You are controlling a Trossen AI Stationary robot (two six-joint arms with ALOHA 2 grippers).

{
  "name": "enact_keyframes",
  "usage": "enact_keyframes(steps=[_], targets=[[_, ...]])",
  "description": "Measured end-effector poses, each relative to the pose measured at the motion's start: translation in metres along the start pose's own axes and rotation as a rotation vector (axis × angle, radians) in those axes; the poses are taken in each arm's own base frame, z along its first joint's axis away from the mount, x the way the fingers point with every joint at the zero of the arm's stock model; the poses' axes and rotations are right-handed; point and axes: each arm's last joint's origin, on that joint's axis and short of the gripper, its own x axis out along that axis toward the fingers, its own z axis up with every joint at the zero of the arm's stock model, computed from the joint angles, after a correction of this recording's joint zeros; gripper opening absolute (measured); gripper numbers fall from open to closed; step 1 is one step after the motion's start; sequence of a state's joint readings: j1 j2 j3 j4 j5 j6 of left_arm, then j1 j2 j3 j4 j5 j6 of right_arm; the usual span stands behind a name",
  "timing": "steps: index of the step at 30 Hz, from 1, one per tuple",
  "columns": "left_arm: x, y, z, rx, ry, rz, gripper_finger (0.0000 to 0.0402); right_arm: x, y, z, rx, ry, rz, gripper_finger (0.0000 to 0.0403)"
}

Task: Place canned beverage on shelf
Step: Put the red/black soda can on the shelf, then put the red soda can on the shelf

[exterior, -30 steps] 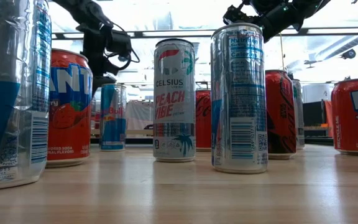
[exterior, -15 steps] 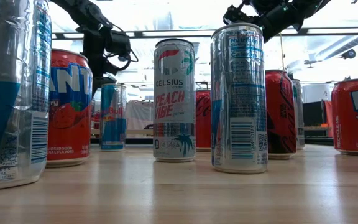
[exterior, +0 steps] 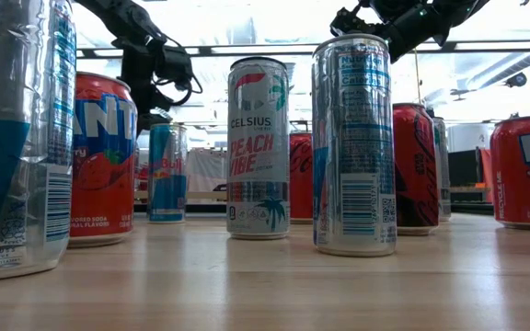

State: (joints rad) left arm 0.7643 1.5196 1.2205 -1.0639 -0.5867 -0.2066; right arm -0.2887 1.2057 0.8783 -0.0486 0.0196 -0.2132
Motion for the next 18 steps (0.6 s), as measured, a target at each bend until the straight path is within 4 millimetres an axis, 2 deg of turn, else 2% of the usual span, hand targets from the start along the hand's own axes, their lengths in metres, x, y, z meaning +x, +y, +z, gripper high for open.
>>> enact_keyframes(steps=[11, 15, 18], targets=[[-0.003, -0.001, -0.001, -0.01, -0.003, -0.002, 0.0, 0.0, 0.0, 0.0, -0.004, 0.0, 0.0, 0.0009], [-0.019, -0.005, -0.004, 0.014, -0.059, -0.019, 0.0, 0.0, 0.0, 0.0, 0.006, 0.0, -0.005, 0.0009], [-0.039, -0.007, -0.012, 0.029, -0.13, -0.032, 0.0, 0.0, -0.001, 0.001, 0.04, -0.014, -0.01, 0.0009]])
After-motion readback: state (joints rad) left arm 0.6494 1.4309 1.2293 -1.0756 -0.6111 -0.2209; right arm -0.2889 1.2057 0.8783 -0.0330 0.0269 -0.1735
